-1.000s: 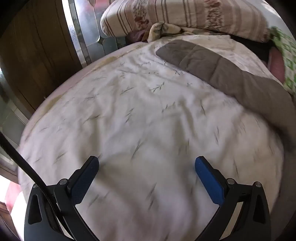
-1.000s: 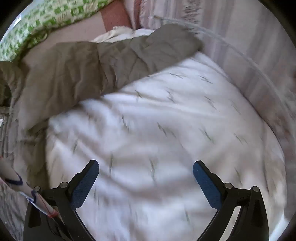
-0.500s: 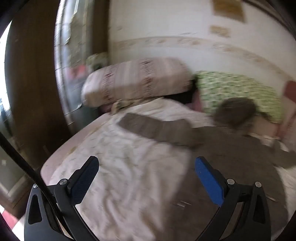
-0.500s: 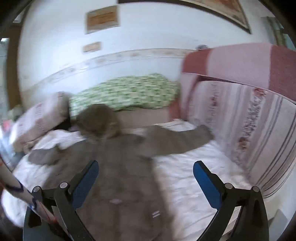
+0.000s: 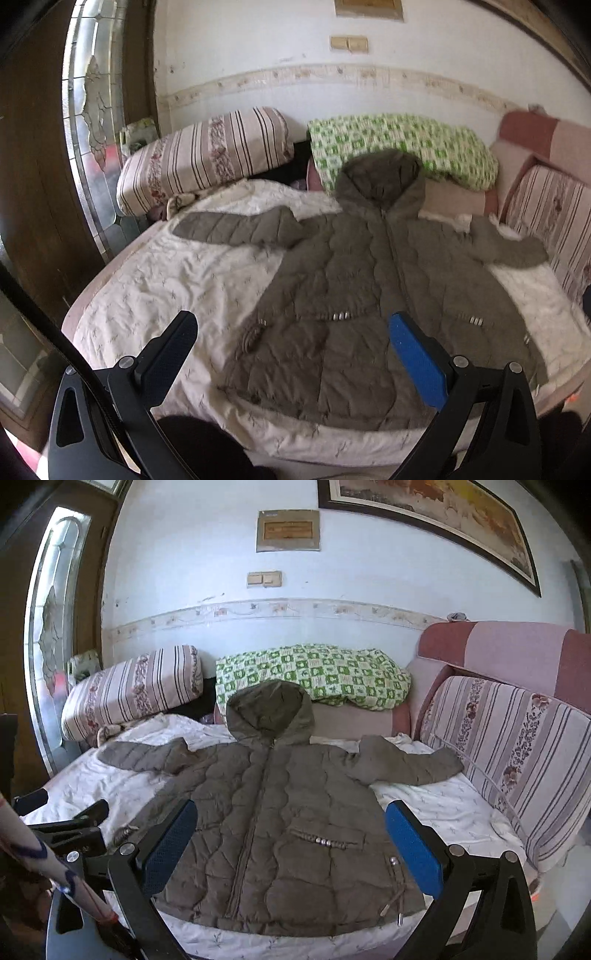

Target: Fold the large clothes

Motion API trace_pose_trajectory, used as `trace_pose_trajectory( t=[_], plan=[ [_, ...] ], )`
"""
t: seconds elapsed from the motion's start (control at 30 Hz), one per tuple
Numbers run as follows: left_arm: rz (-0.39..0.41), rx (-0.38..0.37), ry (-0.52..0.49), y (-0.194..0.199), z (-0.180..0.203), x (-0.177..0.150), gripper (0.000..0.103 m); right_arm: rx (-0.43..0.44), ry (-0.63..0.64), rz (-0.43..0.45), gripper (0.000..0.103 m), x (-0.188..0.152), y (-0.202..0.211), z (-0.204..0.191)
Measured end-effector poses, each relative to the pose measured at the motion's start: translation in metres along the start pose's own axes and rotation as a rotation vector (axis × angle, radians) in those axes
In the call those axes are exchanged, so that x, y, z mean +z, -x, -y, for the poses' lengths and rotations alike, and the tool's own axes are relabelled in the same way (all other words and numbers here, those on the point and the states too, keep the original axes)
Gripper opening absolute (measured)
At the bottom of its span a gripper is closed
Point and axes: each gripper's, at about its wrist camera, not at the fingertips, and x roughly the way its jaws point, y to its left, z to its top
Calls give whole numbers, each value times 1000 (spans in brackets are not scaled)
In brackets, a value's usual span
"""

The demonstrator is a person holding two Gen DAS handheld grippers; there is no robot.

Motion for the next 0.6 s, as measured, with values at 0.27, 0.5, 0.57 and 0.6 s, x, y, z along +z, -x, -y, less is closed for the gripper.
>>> trace_pose_trajectory(
  t=[0.27, 0.5, 0.57, 0.6],
  plan=[
    [-39, 1, -11, -15, 2, -13, 103, 11, 8, -123, 103, -9, -37, -12],
    [-72, -13, -22, -26, 0, -15, 103, 11, 33, -146, 103, -17, -49, -21],
    [-79, -15, -25, -29, -1, -18, 103, 9, 33, -162, 103, -21, -54, -27],
    [-82, -15, -25, -31, -2, -18, 103, 7, 34, -169, 103, -21, -56, -29]
  ],
)
